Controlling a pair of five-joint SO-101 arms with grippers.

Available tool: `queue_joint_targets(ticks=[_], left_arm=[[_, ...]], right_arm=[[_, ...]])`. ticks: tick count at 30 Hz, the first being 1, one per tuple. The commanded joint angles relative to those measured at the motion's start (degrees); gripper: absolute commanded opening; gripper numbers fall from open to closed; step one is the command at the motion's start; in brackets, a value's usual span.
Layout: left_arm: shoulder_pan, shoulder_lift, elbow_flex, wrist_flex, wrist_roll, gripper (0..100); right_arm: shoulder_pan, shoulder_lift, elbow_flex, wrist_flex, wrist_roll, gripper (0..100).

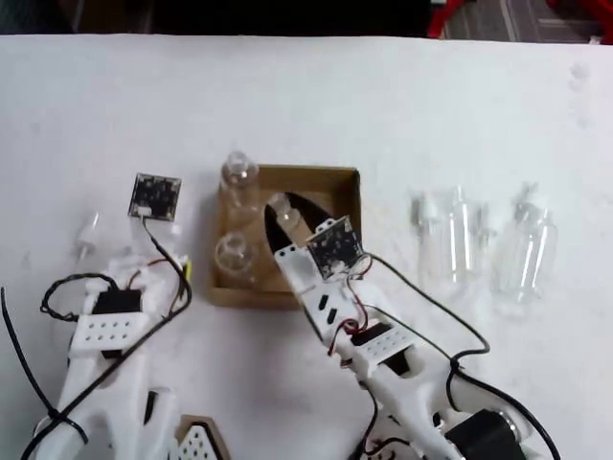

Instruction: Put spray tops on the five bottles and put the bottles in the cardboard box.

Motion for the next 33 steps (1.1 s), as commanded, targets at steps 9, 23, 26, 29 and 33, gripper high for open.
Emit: queue_joint_targets(ticks=[9,23,26,29,33], left_arm=[[0.92,-0.4,-0.35,-1.05,0.7,9],[0.66,-0.4,-0.35,-1.32,0.7,9],[0.66,-0.4,-0.35,-1.41,0.7,9],[0.66,-0.4,-0.35,-1.41,0.7,9],[0.66,-0.4,-0.35,-1.41,0.7,9]], right_arm=[[-0.48,-0.13,-2.02,-0.66,0.7,4.5],[-0.13,-3.38,-1.67,-0.66,0.7,14.4],[1.1,-9.8,-0.09,0.31,0.7,14.4],[2.15,-19.21,2.64,4.18,0.7,14.4],[2.95,-34.95,6.42,12.88,0.7,14.4]])
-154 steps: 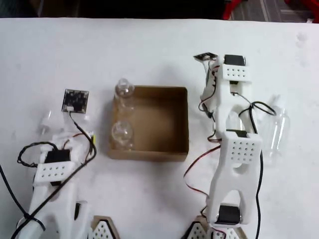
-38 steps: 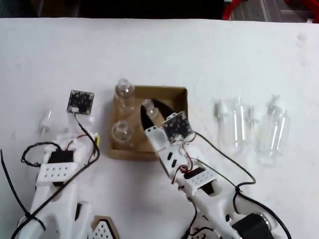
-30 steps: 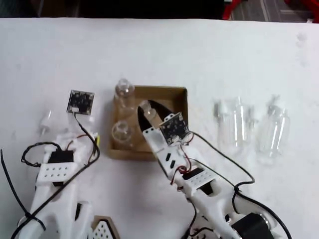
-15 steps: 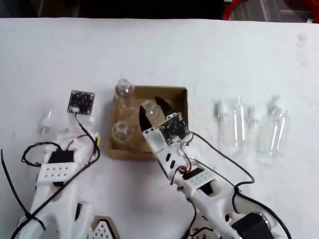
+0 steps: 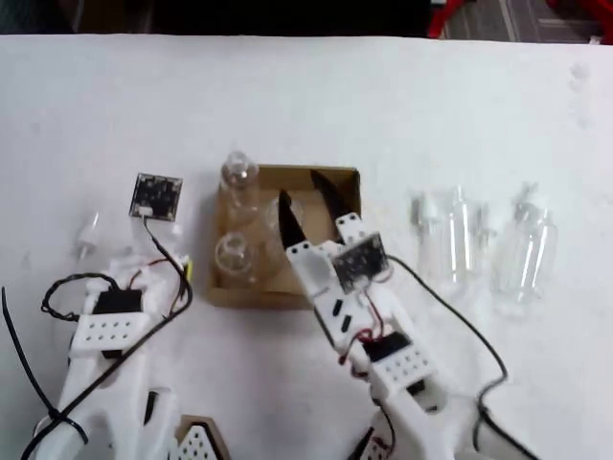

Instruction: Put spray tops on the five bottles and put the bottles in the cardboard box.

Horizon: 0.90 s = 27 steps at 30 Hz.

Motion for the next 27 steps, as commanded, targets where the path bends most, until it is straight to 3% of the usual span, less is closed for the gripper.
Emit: queue_joint_targets(ticks=[1,10,12,27], left_arm=[[0.4,-0.4,-0.35,-1.23,0.7,9],[0.31,-0.4,-0.26,-1.23,0.7,9],[0.31,-0.4,-0.26,-1.14,0.7,9],[0.31,-0.4,-0.18,-0.97,0.35,9]], right_arm=[[1.45,-15.25,1.58,8.13,0.7,14.5],[6.81,-54.9,7.65,41.19,0.62,14.5],[9.89,-56.22,7.56,45.85,0.7,14.5],[47.78,-55.25,7.38,47.96,0.79,14.5]])
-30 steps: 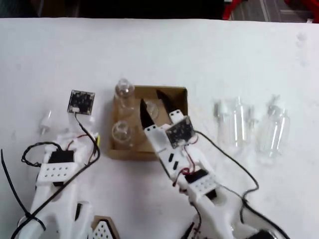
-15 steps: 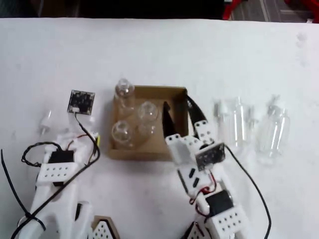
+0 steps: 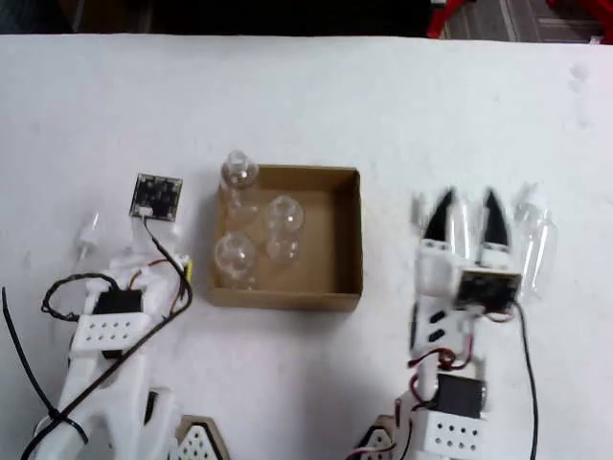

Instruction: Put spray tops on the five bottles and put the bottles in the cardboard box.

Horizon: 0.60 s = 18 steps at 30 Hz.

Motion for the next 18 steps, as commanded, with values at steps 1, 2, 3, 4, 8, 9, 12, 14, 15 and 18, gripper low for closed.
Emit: queue_joint_targets(ticks=[1,2,3,4,8,9,12,14,15,18], left_arm=[[0.31,-0.4,-0.26,-0.97,0.35,9],[0.31,-0.4,-0.26,-0.97,0.26,9],[0.31,-0.4,-0.26,-0.97,0.26,9],[0.31,-0.4,-0.26,-0.97,0.26,9],[0.31,-0.4,-0.26,-0.97,0.26,9],[0.31,-0.4,-0.26,-0.97,0.26,9],[0.31,-0.31,-0.26,-0.97,0.26,9],[0.31,-0.22,-0.26,-0.97,0.26,9],[0.31,-0.22,-0.26,-0.97,0.26,9],[0.31,-0.13,-0.26,-1.05,0.26,9]], right_arm=[[9.27,-0.48,0.7,0.13,0.79,14.5],[11.3,-0.48,1.41,0.04,0.79,14.5],[13.14,-0.48,1.49,0.31,0.79,14.5],[14.99,-0.4,1.49,0.31,0.79,14.5],[21.93,-0.4,1.49,0.31,0.79,14.5],[23.34,-0.4,1.49,0.31,0.79,14.5],[27.3,-0.4,1.49,0.31,0.79,14.5],[29.49,-0.31,1.49,0.31,0.79,14.5],[30.37,-0.31,1.49,0.31,0.79,14.5],[32.22,-0.13,1.49,0.48,0.79,14.5]])
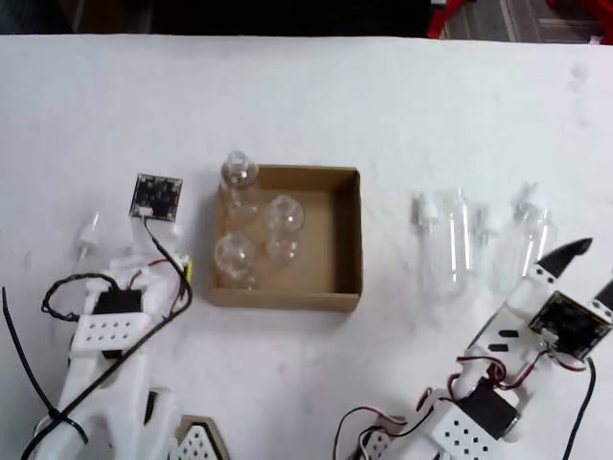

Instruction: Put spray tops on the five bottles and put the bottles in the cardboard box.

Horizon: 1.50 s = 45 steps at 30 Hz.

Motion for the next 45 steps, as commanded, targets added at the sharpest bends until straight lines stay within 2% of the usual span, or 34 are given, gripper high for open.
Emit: queue_joint_targets(ticks=[1,16,30,41,43,45], left_arm=[[0.31,-0.13,-0.35,-1.05,0.26,9],[0.31,-0.13,-0.35,-0.97,0.26,9],[0.31,-0.13,-0.35,-1.14,0.26,9],[0.31,-0.04,-0.35,-1.14,0.26,9],[0.31,-0.04,-0.35,-0.97,0.26,9],[0.31,-0.13,-0.35,-0.88,0.26,9]], right_arm=[[2.77,-0.13,0.53,1.27,0.62,14.5],[1.71,-0.31,0.53,33.36,0.62,14.5],[1.71,-0.22,0.53,58.24,0.35,14.5],[2.24,-0.13,0.53,59.3,0.09,13.9],[2.24,-0.13,0.53,59.3,0.09,9.7],[2.24,-0.13,0.53,59.12,0.09,0.9]])
